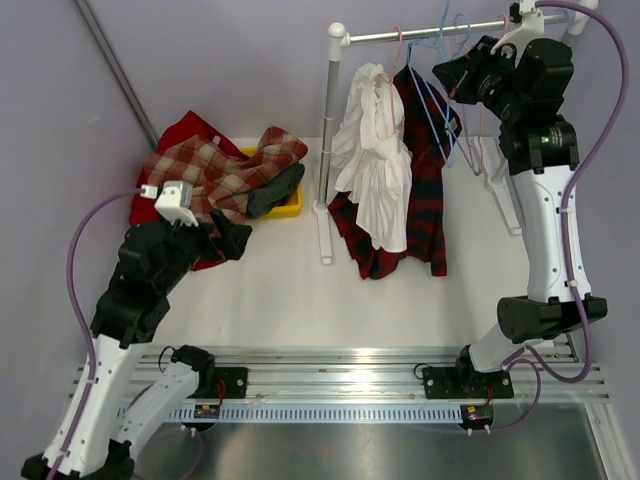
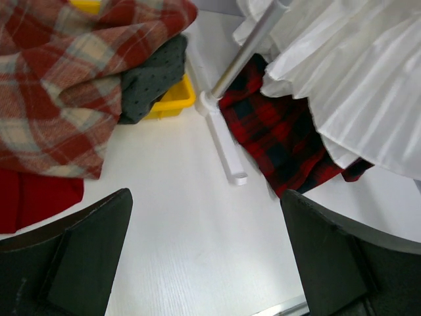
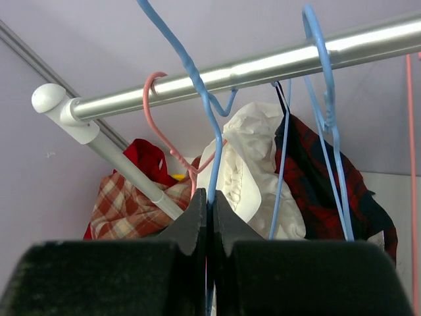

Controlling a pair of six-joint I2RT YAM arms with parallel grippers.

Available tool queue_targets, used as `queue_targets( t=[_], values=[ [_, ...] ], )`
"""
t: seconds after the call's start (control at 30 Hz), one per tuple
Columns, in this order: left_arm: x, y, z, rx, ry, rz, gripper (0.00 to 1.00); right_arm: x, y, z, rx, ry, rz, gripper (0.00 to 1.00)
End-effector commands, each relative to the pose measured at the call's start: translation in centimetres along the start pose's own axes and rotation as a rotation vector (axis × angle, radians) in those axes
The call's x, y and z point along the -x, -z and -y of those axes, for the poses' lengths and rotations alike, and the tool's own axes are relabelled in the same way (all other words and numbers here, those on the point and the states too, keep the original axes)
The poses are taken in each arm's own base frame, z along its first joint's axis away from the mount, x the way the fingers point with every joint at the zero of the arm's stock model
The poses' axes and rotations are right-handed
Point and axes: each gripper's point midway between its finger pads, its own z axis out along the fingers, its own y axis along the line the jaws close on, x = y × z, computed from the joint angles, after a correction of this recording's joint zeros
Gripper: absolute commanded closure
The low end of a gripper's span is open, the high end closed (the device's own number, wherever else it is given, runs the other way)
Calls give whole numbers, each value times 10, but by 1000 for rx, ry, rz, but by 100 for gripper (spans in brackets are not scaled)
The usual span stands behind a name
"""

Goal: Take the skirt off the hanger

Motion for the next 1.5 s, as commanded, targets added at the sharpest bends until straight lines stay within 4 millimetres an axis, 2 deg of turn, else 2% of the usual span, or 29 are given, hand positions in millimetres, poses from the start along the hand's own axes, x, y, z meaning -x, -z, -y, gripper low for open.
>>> queue_targets(
  t=[0.0,0.03,0.07,0.1,0.13,0.17,0.2,0.23,0.27,0.3,0.33,0.37,0.4,0.47,0.5,0.53,0.57,0.67,0.77,0.97,1.0,1.07,1.2,1.23,1.33,1.37,1.43,1.47],
  values=[
    [43,-3,40,-90,-84,70,1,60,32,-29,35,58,181,100],
    [64,3,54,-102,-118,107,1,60,37,-29,28,57,187,100],
    [56,-14,73,-109,-164,53,1,59,49,-31,21,61,190,100],
    [59,-15,87,-127,-214,44,1,59,55,-31,9,62,199,100],
    [78,-11,110,-166,-229,73,1,58,61,-31,3,61,200,100],
    [75,-7,144,-252,-261,62,1,56,74,-33,-5,59,204,100],
    [66,-23,165,-270,-297,29,1,55,81,-35,-6,57,206,100],
    [82,-16,191,-331,-307,66,1,53,87,-36,-9,57,206,100],
    [72,-9,223,-419,-326,49,1,51,99,-39,-9,52,211,100],
    [58,-21,249,-463,-341,22,1,50,104,-39,-17,47,213,100],
    [62,-15,272,-525,-324,34,1,52,118,-44,-15,48,228,100],
    [47,-7,299,-617,-327,9,1,50,122,-44,-20,39,227,100],
    [37,-11,324,-667,-316,13,1,48,127,-44,-25,32,221,100],
    [17,-2,360,-750,-320,0,1,52,142,-52,-16,24,237,100],
    [13,-1,372,-774,-315,9,1,51,146,-53,-16,21,230,100],
    [-8,-10,385,-776,-331,-18,1,53,152,-57,-11,20,237,100],
    [-14,-5,397,-798,-328,-21,1,56,158,-62,-3,22,243,100],
    [-34,-11,416,-806,-328,-25,1,58,172,-68,1,20,240,100],
    [-39,-16,428,-824,-307,-6,1,56,186,-75,12,10,236,100],
    [-49,-27,441,-828,-294,1,1,55,209,-83,19,-13,249,100],
    [-52,-30,445,-832,-285,8,13,55,212,-83,14,-25,247,100],
    [-52,-32,451,-846,-268,24,23,53,215,-86,19,-37,244,100],
    [-60,-38,457,-847,-258,22,27,53,222,-92,40,-59,242,100],
    [-58,-39,459,-850,-248,36,38,54,224,-93,43,-60,244,100],
    [-60,-40,461,-857,-236,43,57,54,226,-94,39,-59,243,100],
    [-60,-40,462,-863,-231,50,77,54,226,-94,39,-60,241,100],
    [-57,-37,460,-871,-222,61,88,54,225,-93,37,-62,239,100],
    [-58,-37,459,-867,-220,68,100,54,225,-93,36,-62,240,100]
  ],
)
